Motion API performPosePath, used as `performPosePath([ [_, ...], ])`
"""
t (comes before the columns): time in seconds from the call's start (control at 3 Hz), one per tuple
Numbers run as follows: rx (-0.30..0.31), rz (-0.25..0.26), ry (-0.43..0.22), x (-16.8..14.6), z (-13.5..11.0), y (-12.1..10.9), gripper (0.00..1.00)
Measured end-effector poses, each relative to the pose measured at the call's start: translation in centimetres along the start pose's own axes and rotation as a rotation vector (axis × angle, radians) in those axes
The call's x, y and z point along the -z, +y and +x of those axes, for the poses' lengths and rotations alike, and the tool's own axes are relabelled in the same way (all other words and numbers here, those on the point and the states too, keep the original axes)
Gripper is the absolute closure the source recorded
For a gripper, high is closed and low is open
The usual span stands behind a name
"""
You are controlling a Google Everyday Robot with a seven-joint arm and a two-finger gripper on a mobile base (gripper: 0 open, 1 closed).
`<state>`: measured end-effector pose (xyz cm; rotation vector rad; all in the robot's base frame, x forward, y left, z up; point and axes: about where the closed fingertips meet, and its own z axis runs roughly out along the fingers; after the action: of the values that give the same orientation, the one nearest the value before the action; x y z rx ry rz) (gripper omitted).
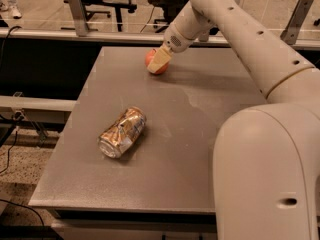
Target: Move apple near sponge
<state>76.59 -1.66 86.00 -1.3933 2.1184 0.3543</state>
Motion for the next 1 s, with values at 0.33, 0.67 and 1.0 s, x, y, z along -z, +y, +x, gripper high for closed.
performPosePath([
  [0.33, 0.015, 0.002, -0.008, 0.8, -0.1, 0.3, 0.72],
  [0.67, 0.033, 0.013, -0.022, 3.3, 0.6, 1.3, 0.96],
  [1.0, 0.054, 0.020, -0.030, 6.0, 1.8, 3.1, 1.00],
])
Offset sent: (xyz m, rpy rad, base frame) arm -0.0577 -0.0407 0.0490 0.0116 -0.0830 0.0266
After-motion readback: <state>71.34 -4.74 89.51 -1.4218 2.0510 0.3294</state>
